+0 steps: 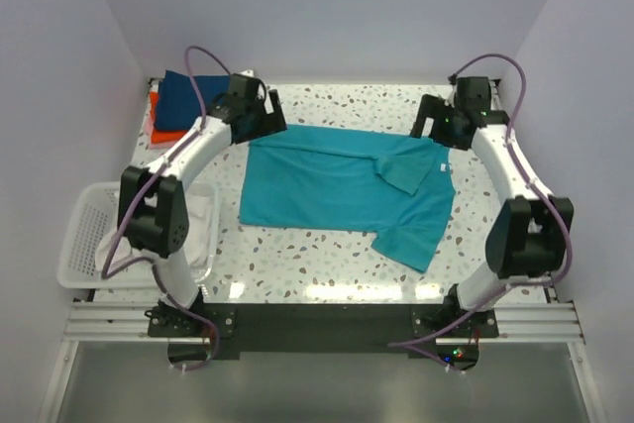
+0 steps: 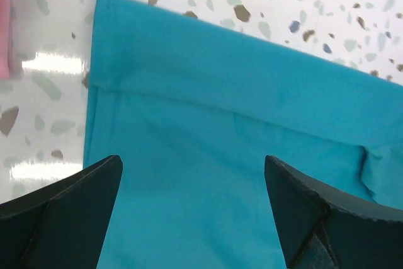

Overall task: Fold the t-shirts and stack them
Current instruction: Fold the tshirt

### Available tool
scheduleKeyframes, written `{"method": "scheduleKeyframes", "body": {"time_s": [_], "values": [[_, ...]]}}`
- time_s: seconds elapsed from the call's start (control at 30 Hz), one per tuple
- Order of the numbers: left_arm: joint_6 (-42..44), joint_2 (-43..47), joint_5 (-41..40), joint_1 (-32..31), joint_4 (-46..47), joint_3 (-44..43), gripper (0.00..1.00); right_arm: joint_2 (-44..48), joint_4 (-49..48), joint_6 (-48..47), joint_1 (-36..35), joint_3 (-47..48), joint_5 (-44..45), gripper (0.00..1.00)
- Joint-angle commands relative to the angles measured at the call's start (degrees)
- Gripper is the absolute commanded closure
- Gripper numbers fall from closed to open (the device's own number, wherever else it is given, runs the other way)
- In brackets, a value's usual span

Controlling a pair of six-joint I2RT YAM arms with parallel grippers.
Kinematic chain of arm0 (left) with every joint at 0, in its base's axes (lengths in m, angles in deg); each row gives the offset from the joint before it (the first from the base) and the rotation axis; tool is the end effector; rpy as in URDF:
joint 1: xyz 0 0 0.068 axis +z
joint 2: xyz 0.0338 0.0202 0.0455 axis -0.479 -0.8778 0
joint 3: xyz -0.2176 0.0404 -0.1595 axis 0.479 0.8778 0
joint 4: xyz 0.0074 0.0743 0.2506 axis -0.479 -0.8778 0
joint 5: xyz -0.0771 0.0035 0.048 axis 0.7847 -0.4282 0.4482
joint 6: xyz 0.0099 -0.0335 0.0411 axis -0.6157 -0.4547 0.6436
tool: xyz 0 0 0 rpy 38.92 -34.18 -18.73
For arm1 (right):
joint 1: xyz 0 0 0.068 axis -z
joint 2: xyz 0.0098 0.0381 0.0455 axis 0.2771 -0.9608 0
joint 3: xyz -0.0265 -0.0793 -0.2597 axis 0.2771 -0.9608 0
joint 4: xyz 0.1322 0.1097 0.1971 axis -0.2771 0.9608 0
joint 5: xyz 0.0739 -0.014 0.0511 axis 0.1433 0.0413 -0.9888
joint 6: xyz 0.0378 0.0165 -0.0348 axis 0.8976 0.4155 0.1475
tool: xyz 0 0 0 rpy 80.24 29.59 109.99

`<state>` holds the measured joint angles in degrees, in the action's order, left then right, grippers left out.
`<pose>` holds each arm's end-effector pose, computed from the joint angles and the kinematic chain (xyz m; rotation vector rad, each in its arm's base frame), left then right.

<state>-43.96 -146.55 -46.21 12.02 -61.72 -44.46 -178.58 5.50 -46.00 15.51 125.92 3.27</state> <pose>0.4155 -0.1223 0.2581 -0.3554 2.3973 -0.3518 0.3841 0.0071 0.2853 0.2724 2.4303 0.2386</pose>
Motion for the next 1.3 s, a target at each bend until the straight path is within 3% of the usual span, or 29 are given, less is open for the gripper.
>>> {"method": "scheduleKeyframes", "body": {"time_s": [0.0,0.13,0.23,0.5,0.67,0.8,1.0,1.27], "values": [[-2.92,11.96,-4.50,-4.13,-0.97,11.78,0.00,9.09,-3.33,3.18,0.23,-9.69,-2.61,0.01],[-11.25,20.95,-9.07,-10.10,-1.23,25.26,0.00,21.47,-8.43,6.96,0.32,-23.74,-7.69,0.01],[-17.14,28.14,-8.99,-12.74,-0.81,36.75,0.00,25.79,-8.80,7.50,0.32,-27.63,-12.08,0.01],[-25.95,35.20,-14.17,-15.83,-0.71,48.48,0.00,28.45,-8.09,5.30,0.40,-31.34,-15.53,0.01],[-30.43,33.89,-17.68,-15.74,-0.97,48.84,0.00,29.41,-7.13,3.37,0.32,-30.73,-15.88,0.01],[-32.81,33.10,-21.90,-14.70,-0.71,49.37,0.05,30.11,-5.72,2.23,0.32,-30.99,-14.92,0.01],[-33.08,28.35,-18.92,-11.79,2.54,49.98,0.23,31.08,-5.63,1.61,0.32,-31.34,-14.39,0.01],[-35.27,26.15,-19.27,-11.79,-0.61,47.79,0.31,31.35,-5.19,1.26,0.32,-31.25,-13.77,0.01]]}}
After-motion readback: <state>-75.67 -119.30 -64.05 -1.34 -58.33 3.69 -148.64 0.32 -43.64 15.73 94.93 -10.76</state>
